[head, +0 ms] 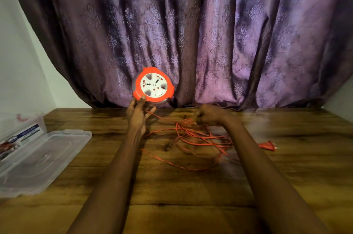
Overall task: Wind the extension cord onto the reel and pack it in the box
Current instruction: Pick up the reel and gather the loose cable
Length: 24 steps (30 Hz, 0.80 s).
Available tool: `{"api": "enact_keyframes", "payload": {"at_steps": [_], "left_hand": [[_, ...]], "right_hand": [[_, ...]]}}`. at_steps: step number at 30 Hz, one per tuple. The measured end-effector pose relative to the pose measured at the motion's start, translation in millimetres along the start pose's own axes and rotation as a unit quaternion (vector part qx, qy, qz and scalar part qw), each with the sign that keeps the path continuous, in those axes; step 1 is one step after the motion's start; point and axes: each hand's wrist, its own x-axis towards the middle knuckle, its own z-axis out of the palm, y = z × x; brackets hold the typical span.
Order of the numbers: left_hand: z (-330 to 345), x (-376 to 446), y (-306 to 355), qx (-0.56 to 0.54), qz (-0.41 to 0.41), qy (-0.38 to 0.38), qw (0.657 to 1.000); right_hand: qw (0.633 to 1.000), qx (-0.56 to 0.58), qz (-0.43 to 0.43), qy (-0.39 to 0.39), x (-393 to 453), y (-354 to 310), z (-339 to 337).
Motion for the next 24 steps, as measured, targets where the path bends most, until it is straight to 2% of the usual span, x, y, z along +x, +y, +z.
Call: {"api": "enact_keyframes", "payload": {"at_steps": [4,8,10,12,14,16,21,24], "left_hand": [[5.8,-5.9,-0.1,-0.009,-0.006,-0.009,1.000],[5.2,-6.8,1.6,-0.003,-0.006,-0.016,1.000],[4.3,-6.5,2.6,0.002,-0.005,-0.021,1.000],[3.5,-6.6,3.8,0.008,-0.006,-0.026,1.000],[2.2,-6.2,4.1,0.022,-0.002,-0.036,0.999],[2.1,-6.5,5.4,0.046,0.002,-0.053,0.998],[1.3,-7.0,2.3,0.097,0.015,-0.080,0.992],[2.0,-5.1,-0.4,0.116,0.016,-0.093,0.989]], "right_hand": [[0.992,0.123,-0.020,-0.004,-6.0,-16.9,24.3],[0.986,0.129,-0.058,-0.087,-10.6,-31.9,39.9],[0.984,0.163,-0.056,-0.051,-8.5,-29.4,37.1],[0.984,0.166,-0.046,0.054,-0.9,-22.3,29.0],[0.977,0.118,-0.035,0.172,4.4,-18.7,17.9],[0.964,0.040,-0.062,0.255,11.4,-18.2,7.6],[0.922,-0.170,-0.170,0.303,36.3,-26.3,-3.3],[0.896,-0.254,-0.186,0.314,44.4,-39.0,-6.6]]}}
